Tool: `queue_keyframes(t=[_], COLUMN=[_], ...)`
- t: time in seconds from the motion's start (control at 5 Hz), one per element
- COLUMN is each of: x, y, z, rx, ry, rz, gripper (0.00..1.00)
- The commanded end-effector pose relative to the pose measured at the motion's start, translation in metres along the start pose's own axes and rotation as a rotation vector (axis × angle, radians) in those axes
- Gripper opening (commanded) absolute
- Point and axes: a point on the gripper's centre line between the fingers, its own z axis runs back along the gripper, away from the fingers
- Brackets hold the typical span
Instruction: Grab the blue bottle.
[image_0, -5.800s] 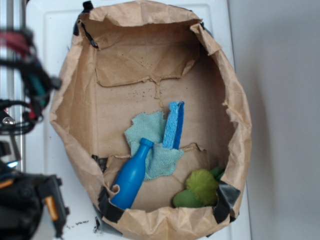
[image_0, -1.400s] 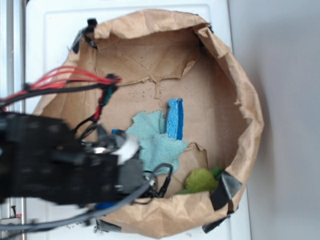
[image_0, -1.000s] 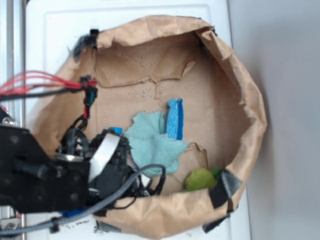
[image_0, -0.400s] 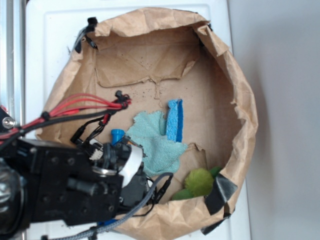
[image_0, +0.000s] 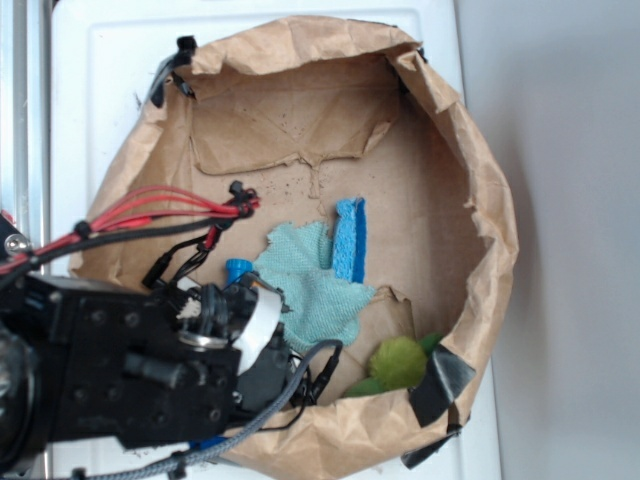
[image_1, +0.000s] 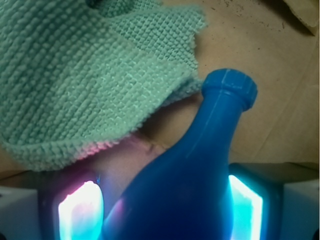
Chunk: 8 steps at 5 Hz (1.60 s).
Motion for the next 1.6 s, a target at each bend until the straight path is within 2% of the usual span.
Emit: queue_keyframes(t=[0.0, 0.2, 0.4, 0.6, 0.8, 1.0, 1.2, 1.4], x=[0.020, 0.041, 0.059, 0.066, 0.083, 0.095, 0.107, 0.121], y=[0.001, 0.006, -0.008, -0.014, -0.022, -0.022, -0.011, 0.012], z=[0.041, 0.078, 0.099, 0.109, 0.125, 0.139, 0.150, 0.163], rx=[-0.042, -0.033, 0.023, 0.094, 0.153, 0.104, 0.037, -0.063], ry=[0.006, -0.006, -0.059, -0.107, -0.072, -0.096, -0.126, -0.134], rz=[-0.086, -0.162, -0.242, -0.278, -0.315, -0.419, -0.497, -0.486], gripper=[0.00, 0.00, 0.00, 0.00, 0.00, 0.00, 0.00, 0.00])
